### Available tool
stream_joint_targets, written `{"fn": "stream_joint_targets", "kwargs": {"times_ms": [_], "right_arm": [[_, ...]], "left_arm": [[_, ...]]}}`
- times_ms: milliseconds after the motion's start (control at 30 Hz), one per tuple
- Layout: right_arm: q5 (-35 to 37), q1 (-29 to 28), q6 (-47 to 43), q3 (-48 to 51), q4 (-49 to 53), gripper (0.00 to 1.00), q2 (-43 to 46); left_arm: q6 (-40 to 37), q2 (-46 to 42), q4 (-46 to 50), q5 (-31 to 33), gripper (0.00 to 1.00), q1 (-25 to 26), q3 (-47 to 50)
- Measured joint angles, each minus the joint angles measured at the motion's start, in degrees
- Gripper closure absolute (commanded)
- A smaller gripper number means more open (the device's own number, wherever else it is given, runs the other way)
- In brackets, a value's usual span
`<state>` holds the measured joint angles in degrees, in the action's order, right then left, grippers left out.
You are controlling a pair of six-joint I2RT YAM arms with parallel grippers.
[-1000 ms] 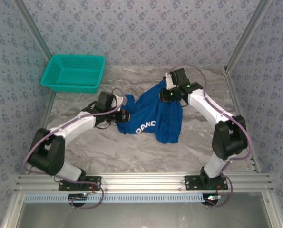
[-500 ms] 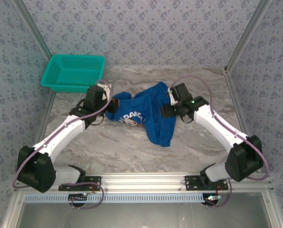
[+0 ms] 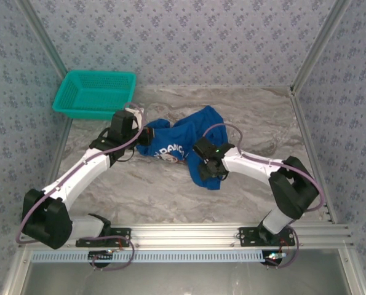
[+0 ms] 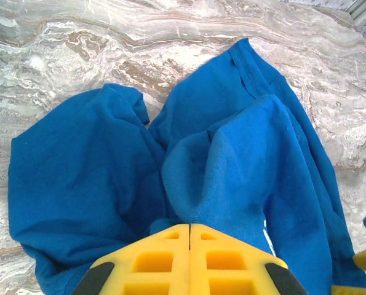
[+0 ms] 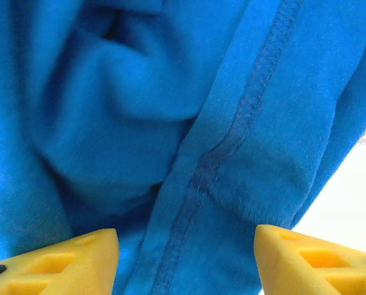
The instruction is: Fold the inside-out t-shirt
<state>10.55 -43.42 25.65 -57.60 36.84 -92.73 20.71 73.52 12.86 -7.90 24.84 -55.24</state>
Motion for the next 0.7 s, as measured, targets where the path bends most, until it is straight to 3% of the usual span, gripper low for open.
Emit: {"fn": "stream_joint_targets", "kwargs": {"times_ms": [300, 633, 700], "right_arm": [[3.5, 1.0, 0.0, -0.4, -1.9, 0.47, -4.6], [6.9, 7.5, -3.7, -0.7, -2.2, 0.94, -3.6], [6.9, 9.6, -4.4, -0.4, -2.1, 0.98, -1.5]], "left_arm": [[0.0, 0.0, 0.7, 0.0, 1.0, 0.0, 0.0], [0.0, 0.0, 1.1, 0.3, 1.0, -0.1, 0.0], [0.0, 0.0, 1.1, 0.5, 1.0, -0.2, 0.0]]}}
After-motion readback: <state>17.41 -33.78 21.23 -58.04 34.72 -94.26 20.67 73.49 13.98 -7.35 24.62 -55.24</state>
